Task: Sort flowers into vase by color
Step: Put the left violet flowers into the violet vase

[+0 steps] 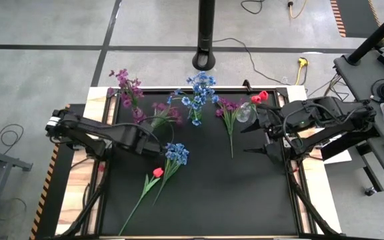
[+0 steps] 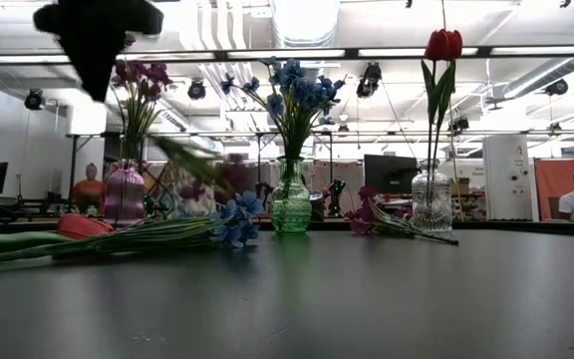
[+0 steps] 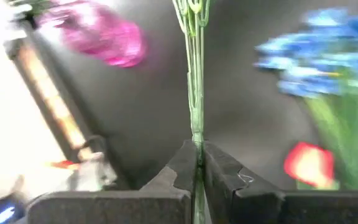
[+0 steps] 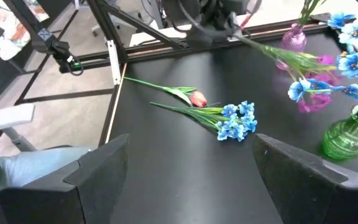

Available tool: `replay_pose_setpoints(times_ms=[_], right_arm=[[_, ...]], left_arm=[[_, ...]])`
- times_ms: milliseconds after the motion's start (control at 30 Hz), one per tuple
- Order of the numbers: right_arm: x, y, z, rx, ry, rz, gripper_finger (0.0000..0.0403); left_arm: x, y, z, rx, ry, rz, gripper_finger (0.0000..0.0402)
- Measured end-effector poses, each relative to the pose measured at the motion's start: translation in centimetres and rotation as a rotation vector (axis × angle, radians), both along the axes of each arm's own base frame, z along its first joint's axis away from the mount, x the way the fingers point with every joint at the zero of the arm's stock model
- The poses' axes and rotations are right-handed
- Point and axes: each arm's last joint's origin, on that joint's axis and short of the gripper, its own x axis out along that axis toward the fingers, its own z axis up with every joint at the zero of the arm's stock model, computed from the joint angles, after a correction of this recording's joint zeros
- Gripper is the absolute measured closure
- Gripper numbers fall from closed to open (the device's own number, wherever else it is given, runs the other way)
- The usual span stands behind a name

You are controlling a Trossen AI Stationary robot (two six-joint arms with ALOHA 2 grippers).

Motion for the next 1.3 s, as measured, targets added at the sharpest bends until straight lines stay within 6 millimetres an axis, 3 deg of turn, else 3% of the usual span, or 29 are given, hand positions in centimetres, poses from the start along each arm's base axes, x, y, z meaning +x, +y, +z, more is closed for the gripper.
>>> replay_pose_setpoints(times_ms=[267,467,533,667,800,967,1133,1300], right_arm=[[-0.1,0.6,-0.3,-0.014,0.015,0.036,0.0076],[0.2,0.7,-1.4,-0.028,0.05,0.04,0.0076],[0.4,0.7,-2.0,-0.044,0.068,0.048,0.0076],[0.9,1.1,-3.6,-0.103,0.084,0.093,0.0076],[1.9,2.2,-5.2,-0.154,0.024,0.165,0.0076],[2.6,4.1,-7.4,-0.205,-0.055,0.222,0.0076],[2.4,5.4,-9.8,-0.253,-0.029,0.215,0.0076],[1.3,5.9,-10.4,-0.215,-0.001,0.193,0.0076]], left_arm=[[-1.1,-3.9,4.5,-0.144,-0.157,-0.153,0.0402],[-2.9,-8.7,5.4,-0.278,-0.192,-0.382,0.0401],[-3.2,-10.7,5.3,-0.268,-0.278,-0.497,0.0401],[-3.1,-14.3,4.8,-0.059,-0.564,-0.693,0.0401],[-2.4,-16.6,2.9,0.139,-0.779,-0.802,0.0401],[-1.5,-17.7,-1.5,0.288,-0.897,-0.918,0.0401],[-0.5,-16.6,-4.6,0.362,-1.153,-0.906,0.0401],[-1.3,-15.3,-6.5,0.406,-1.411,-0.988,0.0401]])
